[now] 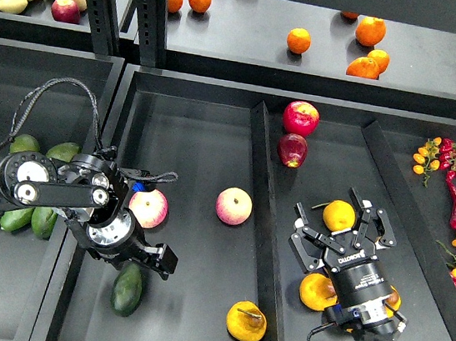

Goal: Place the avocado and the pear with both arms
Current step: 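Move the left gripper down toward the dark avocado in the middle bin, then close the left gripper around the dark avocado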

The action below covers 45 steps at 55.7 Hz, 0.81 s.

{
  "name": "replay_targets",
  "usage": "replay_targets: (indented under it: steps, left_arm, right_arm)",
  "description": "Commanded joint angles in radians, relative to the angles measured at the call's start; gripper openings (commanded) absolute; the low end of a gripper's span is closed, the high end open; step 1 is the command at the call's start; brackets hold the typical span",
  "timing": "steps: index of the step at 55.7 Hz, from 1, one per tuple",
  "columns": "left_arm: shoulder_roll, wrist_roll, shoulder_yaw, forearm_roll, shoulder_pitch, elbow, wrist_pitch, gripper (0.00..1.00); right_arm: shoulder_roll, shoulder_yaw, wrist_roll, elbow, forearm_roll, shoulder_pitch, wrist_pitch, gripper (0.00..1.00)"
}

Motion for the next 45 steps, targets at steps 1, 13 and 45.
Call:
replay_targets:
  steps: [1, 13, 45]
  left_arm:
    - [-0.029, 0.000, 0.006, 0.000, 0.024, 0.050, 0.000, 0.99]
    - [-0.072, 0.000, 0.006, 0.023, 0.060, 0.110, 0.000, 0.99]
    - [-0.078, 0.000, 0.006, 0.062, 0.097, 0.133, 0.000, 0.99]
  right_arm:
    - [0.000, -0.001, 0.000, 0.000, 0.000, 0.000, 0.000, 1.00]
    - [0.000, -0.001, 0.000, 0.000, 0.000, 0.000, 0.000, 1.00]
    - [0.000, -0.002, 0.000, 0.000, 0.000, 0.000, 0.000, 1.00]
